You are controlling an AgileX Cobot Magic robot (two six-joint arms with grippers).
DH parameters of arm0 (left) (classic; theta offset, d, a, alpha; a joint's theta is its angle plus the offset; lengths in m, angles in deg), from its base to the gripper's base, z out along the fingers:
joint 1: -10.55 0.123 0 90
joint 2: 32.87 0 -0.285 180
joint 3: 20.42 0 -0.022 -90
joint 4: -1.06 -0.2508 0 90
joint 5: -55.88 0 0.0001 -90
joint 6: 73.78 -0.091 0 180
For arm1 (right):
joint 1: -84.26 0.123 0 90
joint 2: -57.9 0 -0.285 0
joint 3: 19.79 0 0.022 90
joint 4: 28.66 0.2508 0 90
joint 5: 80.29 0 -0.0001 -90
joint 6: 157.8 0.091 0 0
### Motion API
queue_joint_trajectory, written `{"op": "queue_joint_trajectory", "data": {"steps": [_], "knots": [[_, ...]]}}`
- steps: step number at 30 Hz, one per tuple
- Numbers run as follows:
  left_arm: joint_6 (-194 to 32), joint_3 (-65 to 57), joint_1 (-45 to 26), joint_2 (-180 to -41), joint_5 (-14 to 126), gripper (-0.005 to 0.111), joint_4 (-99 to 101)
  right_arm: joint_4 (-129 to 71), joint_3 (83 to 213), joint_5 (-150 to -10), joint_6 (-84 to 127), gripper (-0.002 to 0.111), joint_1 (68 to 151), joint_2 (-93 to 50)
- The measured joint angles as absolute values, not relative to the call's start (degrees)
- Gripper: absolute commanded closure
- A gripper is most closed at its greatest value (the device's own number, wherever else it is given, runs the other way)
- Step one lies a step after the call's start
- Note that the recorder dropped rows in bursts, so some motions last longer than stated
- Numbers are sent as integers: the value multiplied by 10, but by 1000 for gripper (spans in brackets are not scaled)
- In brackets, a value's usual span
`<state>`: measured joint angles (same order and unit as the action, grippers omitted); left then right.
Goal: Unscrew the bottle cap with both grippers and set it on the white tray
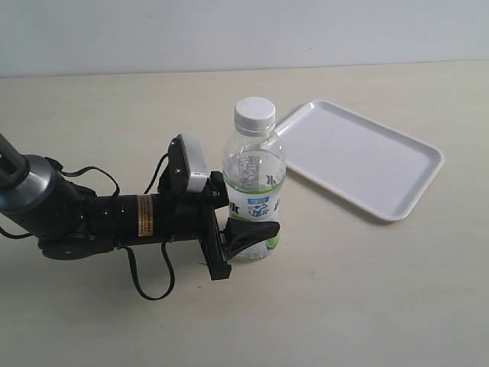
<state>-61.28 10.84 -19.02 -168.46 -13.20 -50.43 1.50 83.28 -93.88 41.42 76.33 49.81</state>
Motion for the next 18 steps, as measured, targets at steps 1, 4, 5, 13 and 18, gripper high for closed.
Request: {"op": "queue_joint_trajectory", "data": {"steps": [1, 4, 5, 13, 18], "knots": [[-613, 108, -190, -1685, -132, 107, -504, 18, 833, -967, 433, 108, 763, 498], [-613, 108, -190, -1685, -132, 107, -504, 22, 836, -1042, 495, 108, 763, 498], [-613, 108, -190, -1685, -132, 107, -504, 17, 842, -1059, 517, 108, 763, 498], [-613, 108, -190, -1685, -132, 107, -504, -61, 1033, -1188, 510, 108, 763, 354], [-613, 108, -190, -1685, -132, 107, -504, -163, 1170, -1112, 499, 108, 763, 158]]}}
